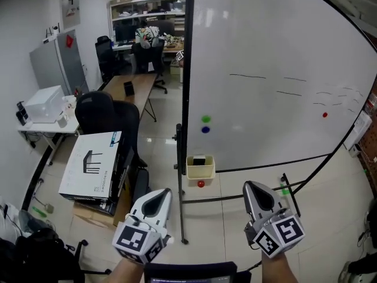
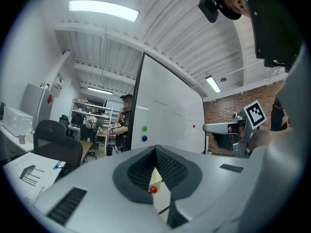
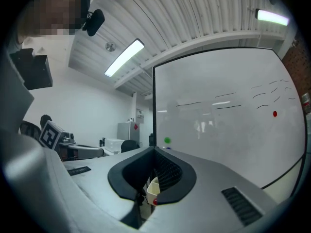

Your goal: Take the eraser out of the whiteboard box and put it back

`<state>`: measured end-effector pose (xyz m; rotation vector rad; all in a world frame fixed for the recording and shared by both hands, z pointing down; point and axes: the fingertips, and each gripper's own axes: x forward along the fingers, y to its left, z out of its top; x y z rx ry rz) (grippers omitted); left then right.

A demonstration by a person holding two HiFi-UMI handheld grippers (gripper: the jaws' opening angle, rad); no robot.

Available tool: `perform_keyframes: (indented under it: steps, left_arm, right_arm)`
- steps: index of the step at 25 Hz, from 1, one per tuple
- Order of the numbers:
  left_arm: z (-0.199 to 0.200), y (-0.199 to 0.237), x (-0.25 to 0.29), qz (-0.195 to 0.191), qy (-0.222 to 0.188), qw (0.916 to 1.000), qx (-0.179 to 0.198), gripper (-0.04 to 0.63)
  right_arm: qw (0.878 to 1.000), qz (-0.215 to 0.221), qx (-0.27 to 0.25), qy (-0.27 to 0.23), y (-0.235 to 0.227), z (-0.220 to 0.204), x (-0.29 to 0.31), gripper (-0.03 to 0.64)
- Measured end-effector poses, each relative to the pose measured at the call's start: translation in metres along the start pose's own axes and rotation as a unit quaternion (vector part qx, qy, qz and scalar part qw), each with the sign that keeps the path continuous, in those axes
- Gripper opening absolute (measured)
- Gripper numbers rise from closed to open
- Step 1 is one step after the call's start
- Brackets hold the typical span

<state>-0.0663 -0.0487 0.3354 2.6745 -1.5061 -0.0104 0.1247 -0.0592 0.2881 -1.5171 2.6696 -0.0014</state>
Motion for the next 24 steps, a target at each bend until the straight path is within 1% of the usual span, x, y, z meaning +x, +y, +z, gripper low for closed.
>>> perform_keyframes:
  steps: [2, 5, 8, 15, 24]
  left_arm:
    - [0.004, -0.01, 0.006, 0.003, 0.001, 1.0, 0.005, 0.015]
    - [0.011, -0.026, 0.013, 0.004, -0.007, 0.9999, 0.009, 0.015]
    - [0.01, -0.041, 0.02, 0.003, -0.004, 0.9999, 0.011, 0.015]
    - [0.008, -0.071, 0.031, -0.002, 0.003, 0.9999, 0.017, 0.015]
    - [0.002, -0.087, 0.034, -0.013, 0.009, 0.9993, 0.033, 0.015]
  right_arm:
    - [1.0, 0.003, 0.003, -0.004, -0.009, 0.001, -0.008, 0.02]
    - [1.0, 0.013, 0.008, -0.002, -0.017, 0.001, -0.018, 0.02]
    - [1.0, 0.018, 0.007, -0.005, -0.027, 0.005, -0.027, 0.02]
    - [1.0, 0.015, 0.005, -0.014, -0.048, 0.013, -0.049, 0.02]
    - [1.0, 0.01, 0.012, -0.016, -0.061, 0.009, -0.063, 0.02]
